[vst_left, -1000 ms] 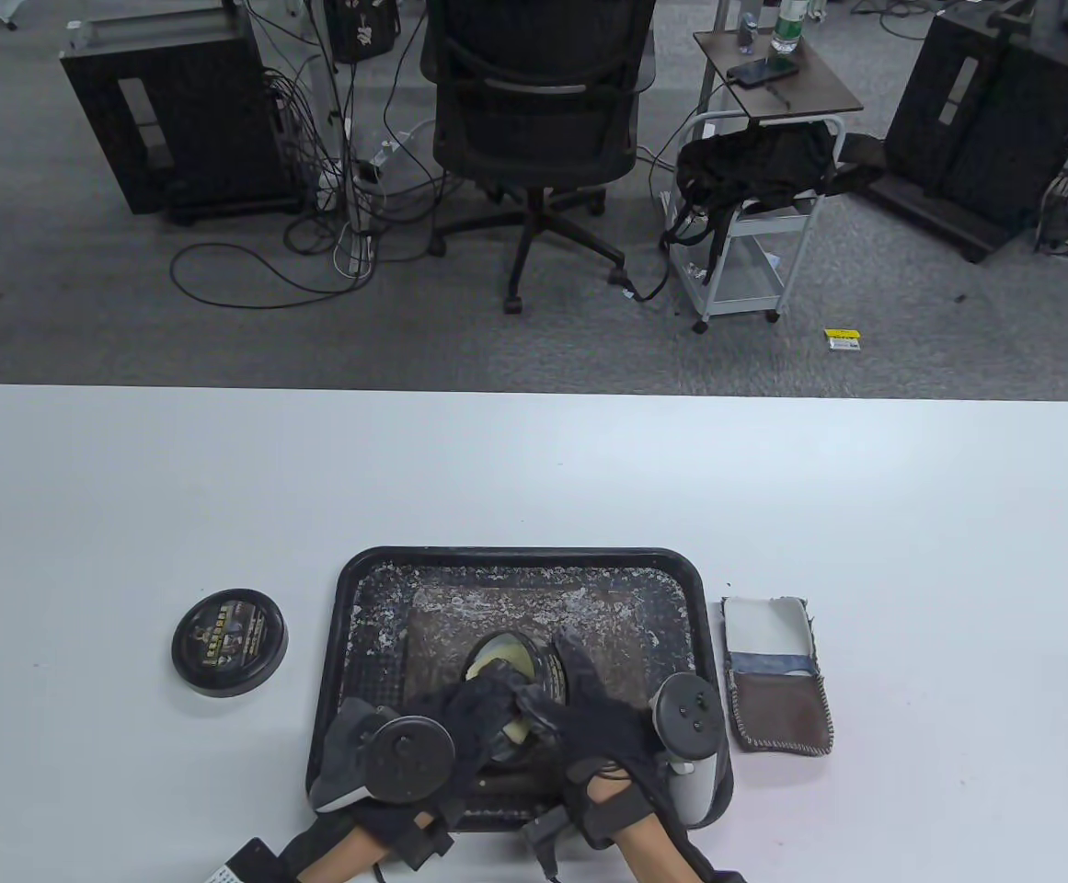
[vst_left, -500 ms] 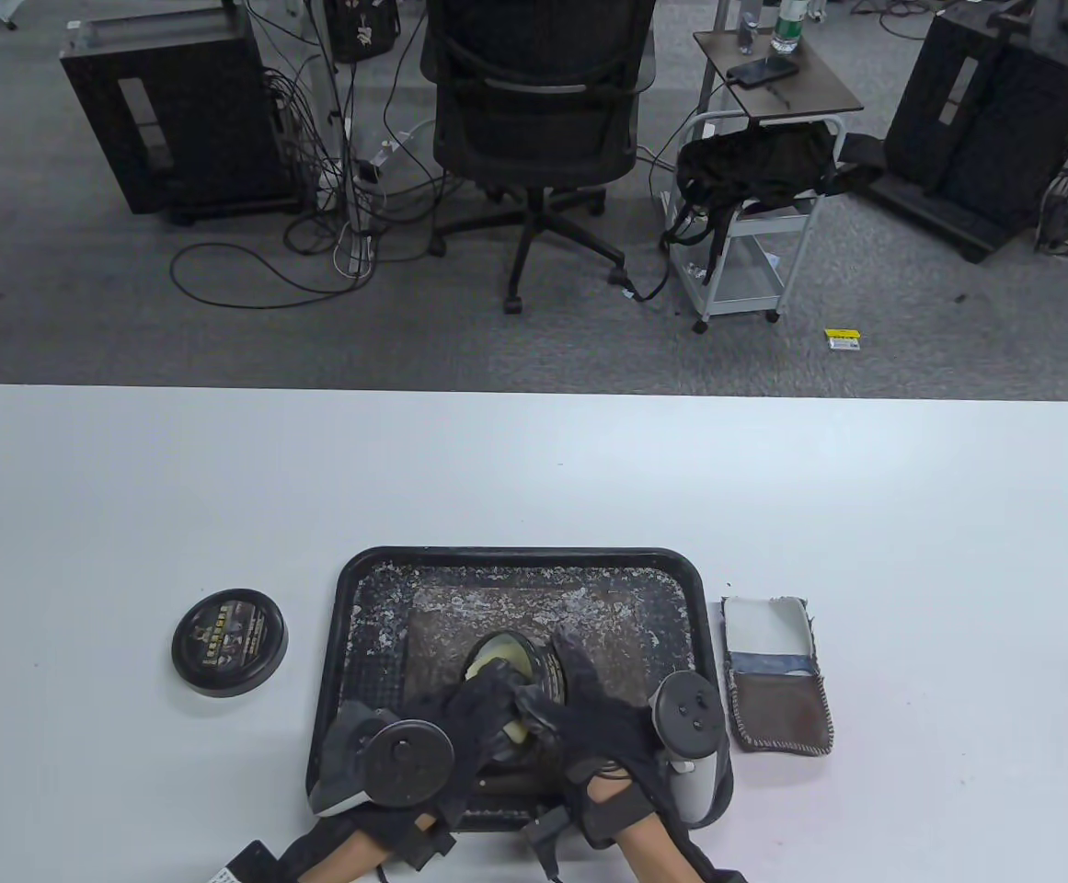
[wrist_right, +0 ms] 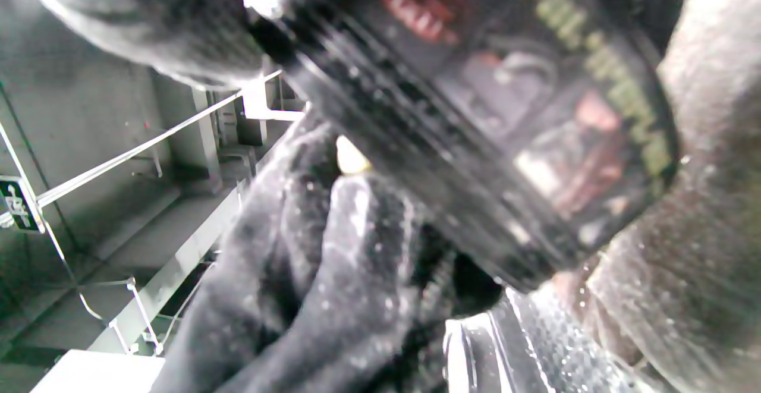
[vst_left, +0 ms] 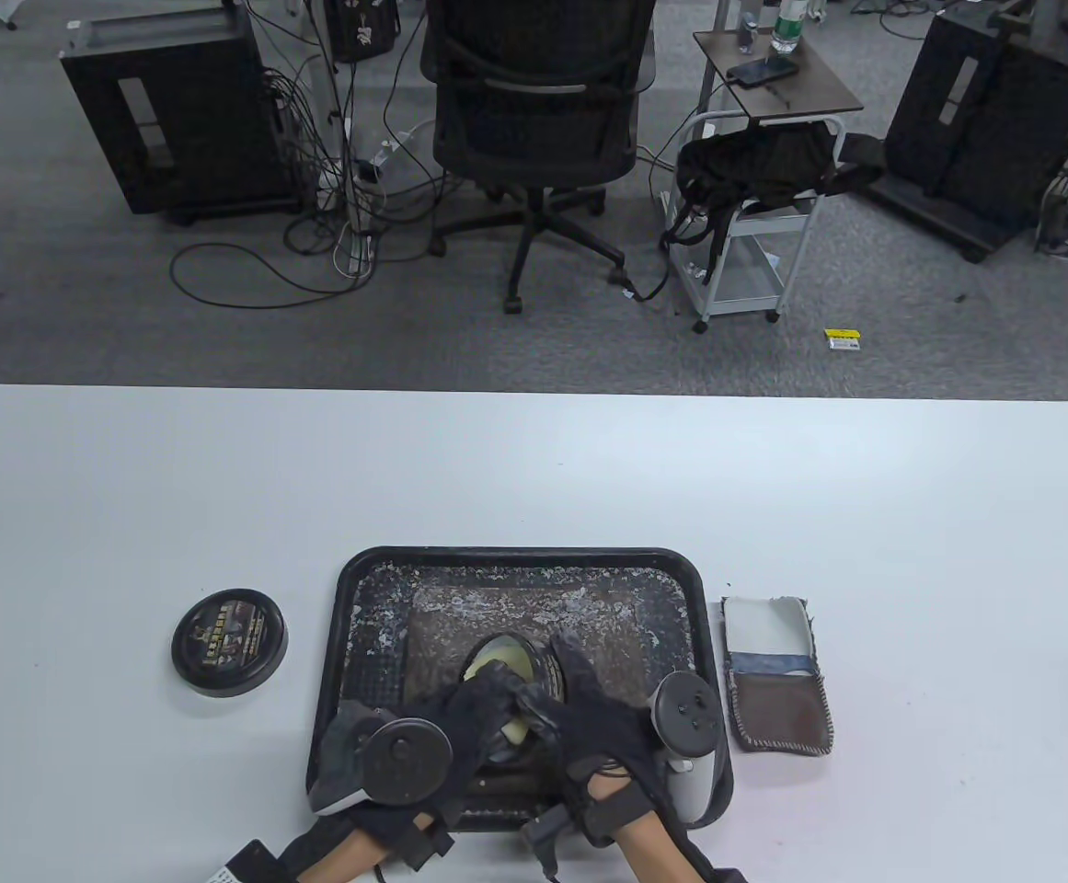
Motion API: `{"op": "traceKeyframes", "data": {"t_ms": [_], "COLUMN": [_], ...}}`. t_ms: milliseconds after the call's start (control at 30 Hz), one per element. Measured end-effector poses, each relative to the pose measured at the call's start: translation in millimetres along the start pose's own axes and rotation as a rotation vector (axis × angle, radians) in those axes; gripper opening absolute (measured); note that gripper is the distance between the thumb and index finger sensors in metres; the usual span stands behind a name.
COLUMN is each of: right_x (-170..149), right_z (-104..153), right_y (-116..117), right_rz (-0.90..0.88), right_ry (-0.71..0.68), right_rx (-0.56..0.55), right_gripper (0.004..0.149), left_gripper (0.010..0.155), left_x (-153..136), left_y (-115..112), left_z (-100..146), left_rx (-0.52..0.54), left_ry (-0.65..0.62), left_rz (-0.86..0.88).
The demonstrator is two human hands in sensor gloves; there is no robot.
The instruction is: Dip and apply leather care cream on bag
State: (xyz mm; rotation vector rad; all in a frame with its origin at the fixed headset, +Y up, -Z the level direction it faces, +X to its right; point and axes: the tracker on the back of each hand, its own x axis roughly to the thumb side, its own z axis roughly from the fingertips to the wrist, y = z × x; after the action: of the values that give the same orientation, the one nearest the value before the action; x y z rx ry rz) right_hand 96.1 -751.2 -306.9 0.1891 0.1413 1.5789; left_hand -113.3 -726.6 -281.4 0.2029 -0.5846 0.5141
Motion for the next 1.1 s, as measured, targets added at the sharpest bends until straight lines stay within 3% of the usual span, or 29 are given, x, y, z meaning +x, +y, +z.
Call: {"op": "traceKeyframes", "data": {"t_ms": [167, 333, 600, 800, 1100], "right_x": [-0.9, 0.9, 0.8, -0.1, -2.4], "right_z": [-1.3, 1.0, -0.8, -0.5, -2.0], "right_y": [-5.8, 0.8, -5.7, -2.5, -5.9], "right_rz": [0.012, 0.020, 0.038, 0.052, 0.052], "right_ry": [-0.007, -0.013, -0.017, -0.003, -0.003], "right_rx": [-0.009, 0.003, -0.024, 0.032, 0.002], "right_gripper": [0.091, 0.091, 0.091, 0.091, 0.090], "left_gripper": [0.052, 0.052, 0.052, 0.052, 0.051], "left_x": [0.0, -1.3, 0.7, 1.2, 1.5], "left_y": [0.0, 8.8, -0.8, 6.7, -0.6], "left_z": [-0.6, 3.9, 0.9, 3.8, 2.1], "left_rx": [-0.022, 0.087, -0.025, 0.066, -0.053], "left_ry": [-0.014, 0.027, -0.013, 0.018, -0.008], "left_rz": [0.013, 0.016, -0.002, -0.002, -0.027]}}
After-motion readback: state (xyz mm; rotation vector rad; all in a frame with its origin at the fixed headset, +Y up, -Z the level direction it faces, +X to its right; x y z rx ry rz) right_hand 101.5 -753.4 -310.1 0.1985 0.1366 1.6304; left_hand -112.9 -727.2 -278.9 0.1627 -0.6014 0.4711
